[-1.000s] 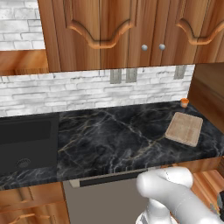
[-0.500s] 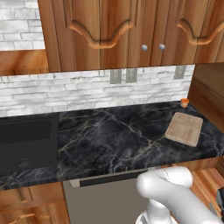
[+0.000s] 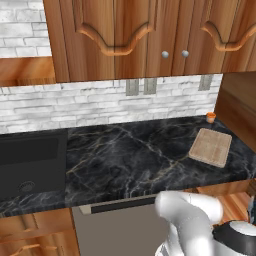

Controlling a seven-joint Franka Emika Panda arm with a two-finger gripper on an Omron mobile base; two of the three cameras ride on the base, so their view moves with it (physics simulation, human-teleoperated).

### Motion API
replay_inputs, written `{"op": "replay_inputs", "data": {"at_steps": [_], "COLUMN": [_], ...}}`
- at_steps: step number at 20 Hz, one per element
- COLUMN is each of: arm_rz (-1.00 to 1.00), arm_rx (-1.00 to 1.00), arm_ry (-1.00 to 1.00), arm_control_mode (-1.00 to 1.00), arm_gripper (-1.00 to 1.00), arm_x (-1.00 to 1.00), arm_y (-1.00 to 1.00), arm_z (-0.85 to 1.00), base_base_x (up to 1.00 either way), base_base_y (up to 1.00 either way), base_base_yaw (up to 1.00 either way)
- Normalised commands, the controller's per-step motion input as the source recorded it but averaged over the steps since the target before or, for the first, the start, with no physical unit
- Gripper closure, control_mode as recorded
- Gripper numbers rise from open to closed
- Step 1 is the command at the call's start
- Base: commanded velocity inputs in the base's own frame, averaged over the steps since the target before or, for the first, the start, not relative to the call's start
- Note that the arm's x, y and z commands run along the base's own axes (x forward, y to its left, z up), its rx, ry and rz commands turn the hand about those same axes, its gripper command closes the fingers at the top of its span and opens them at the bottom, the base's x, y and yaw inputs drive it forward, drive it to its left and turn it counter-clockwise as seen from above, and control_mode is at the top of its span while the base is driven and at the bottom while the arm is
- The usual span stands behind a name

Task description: Open the drawer on the right and place the cutting tools on the cutting board.

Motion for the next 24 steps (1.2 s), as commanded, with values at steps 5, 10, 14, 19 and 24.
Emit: {"op": "replay_inputs", "data": {"at_steps": [5,10,14,19,24], "arm_rz": [-0.13,-0.09,-0.07,-0.01,-0.12], "arm_rx": [-0.03,-0.01,-0.05,0.00,0.00], "arm_ry": [-0.18,-0.19,-0.16,-0.05,-0.19], "arm_control_mode": [-1.00,-1.00,-1.00,-1.00,-1.00], "arm_gripper": [1.00,1.00,1.00,1.00,1.00], "arm_x": [0.11,0.36,0.46,0.03,0.39], "arm_y": [0.97,0.87,0.63,0.07,0.38], "arm_z": [1.00,1.00,0.72,0.27,1.00], "base_base_x": [0.00,0.00,0.00,0.00,0.00], "base_base_y": [0.00,0.00,0.00,0.00,0.00], "base_base_yaw": [0.00,0.00,0.00,0.00,0.00]}}
